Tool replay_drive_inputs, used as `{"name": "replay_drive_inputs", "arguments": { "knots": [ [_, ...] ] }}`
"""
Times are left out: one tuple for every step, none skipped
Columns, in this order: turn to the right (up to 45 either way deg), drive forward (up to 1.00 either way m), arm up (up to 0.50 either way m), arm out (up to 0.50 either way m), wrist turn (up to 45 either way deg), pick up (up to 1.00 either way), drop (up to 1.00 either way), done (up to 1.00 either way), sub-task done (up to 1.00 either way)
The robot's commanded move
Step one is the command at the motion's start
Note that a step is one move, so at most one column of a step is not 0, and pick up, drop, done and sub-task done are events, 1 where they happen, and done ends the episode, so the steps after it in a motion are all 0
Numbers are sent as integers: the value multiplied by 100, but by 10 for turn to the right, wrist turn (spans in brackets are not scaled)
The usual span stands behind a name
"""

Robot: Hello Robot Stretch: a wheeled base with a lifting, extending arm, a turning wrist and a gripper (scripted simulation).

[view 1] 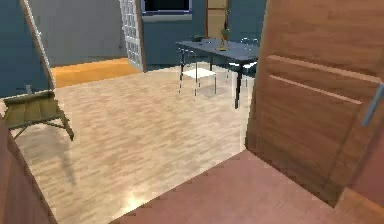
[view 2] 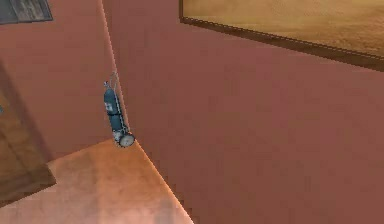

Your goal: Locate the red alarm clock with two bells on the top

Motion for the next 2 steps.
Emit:
{"name": "replay_drive_inputs", "arguments": {
  "knots": [
    [-210, 0, 0, 0, 0, 0, 0, 0, 0],
    [0, 45, 0, 0, 0, 0, 0, 0, 0]
  ]
}}
